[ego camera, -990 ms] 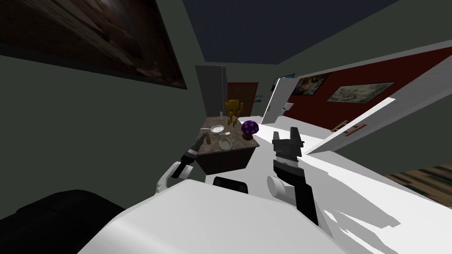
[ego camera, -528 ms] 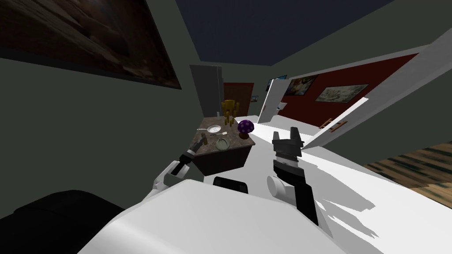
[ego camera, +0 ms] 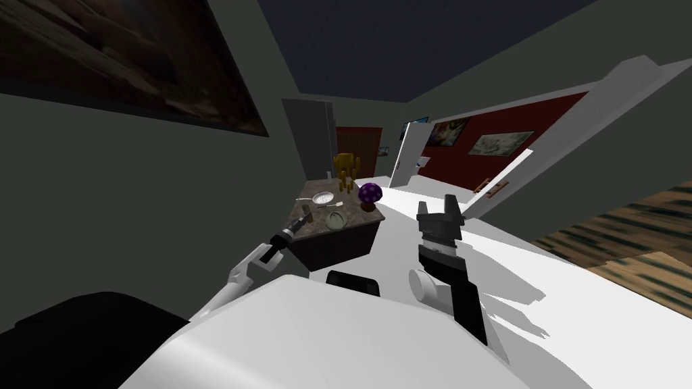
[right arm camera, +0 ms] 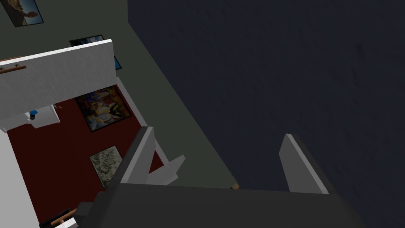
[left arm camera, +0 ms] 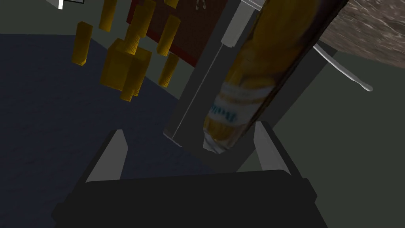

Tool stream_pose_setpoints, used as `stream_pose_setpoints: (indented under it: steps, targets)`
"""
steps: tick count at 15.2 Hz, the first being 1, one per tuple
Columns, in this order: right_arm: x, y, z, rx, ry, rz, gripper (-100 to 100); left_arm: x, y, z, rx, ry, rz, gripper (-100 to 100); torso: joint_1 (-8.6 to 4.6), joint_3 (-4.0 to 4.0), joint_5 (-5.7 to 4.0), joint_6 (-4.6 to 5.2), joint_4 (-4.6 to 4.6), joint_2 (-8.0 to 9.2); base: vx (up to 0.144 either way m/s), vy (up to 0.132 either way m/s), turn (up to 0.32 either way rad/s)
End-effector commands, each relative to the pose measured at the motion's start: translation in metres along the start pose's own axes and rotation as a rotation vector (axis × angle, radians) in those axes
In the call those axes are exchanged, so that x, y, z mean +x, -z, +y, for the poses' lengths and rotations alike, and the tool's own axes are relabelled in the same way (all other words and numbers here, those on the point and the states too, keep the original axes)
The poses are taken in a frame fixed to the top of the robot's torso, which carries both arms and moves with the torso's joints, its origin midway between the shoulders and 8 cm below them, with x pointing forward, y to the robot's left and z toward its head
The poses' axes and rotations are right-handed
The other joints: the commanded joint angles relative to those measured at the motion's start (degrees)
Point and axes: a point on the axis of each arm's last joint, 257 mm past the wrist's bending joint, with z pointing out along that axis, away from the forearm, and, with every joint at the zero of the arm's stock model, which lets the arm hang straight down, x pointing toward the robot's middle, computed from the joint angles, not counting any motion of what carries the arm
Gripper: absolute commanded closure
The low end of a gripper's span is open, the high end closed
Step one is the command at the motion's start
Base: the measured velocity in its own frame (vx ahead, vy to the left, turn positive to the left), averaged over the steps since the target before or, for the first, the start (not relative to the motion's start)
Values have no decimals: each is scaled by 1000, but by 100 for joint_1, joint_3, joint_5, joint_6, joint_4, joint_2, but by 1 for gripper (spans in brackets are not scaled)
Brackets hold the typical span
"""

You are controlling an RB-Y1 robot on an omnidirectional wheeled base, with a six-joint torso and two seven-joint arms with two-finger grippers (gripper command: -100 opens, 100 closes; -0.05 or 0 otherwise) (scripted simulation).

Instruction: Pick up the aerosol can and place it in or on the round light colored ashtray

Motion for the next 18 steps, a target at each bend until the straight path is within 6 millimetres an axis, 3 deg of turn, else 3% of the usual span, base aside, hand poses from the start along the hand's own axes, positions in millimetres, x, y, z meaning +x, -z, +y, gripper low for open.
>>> stream_pose_setpoints:
  steps: [1,2,4,5,11,12,16,17,18]
  targets:
    - [0,0,0,0,0,0,0,2,-1,24,-48,-64,31,-100,0,0,0,0,0,0,-6,-35,-138]
    - [0,0,0,0,0,0,0,2,-1,24,-48,-64,31,-100,-1,0,-1,0,0,0,-5,-27,-75]
    - [0,0,0,0,0,0,0,0,0,45,-85,-118,55,-100,1,0,-1,-1,0,0,-2,-20,-70]
    - [0,0,0,0,0,0,0,0,0,45,-85,-118,55,-100,2,0,0,-1,0,0,0,-14,-55]
    - [0,0,0,0,0,0,0,-14,-1,89,-162,-252,100,-100,9,-4,1,0,-1,-7,8,-7,-100]
    - [0,0,0,0,0,0,0,-11,0,80,-148,-229,94,-100,11,-4,1,0,-1,-8,11,5,-36]
    - [0,0,0,0,0,0,0,-9,18,75,-110,-239,110,-100,-5,-36,-2,-5,-13,-66,173,-38,147]
    - [0,0,0,0,0,0,0,-10,14,78,-124,-238,107,-100,-9,-43,-2,-5,-16,-77,125,-40,58]
    - [0,0,0,0,0,0,0,-10,15,77,-120,-238,107,100,-7,-39,-2,-2,-15,-66,44,-15,5]
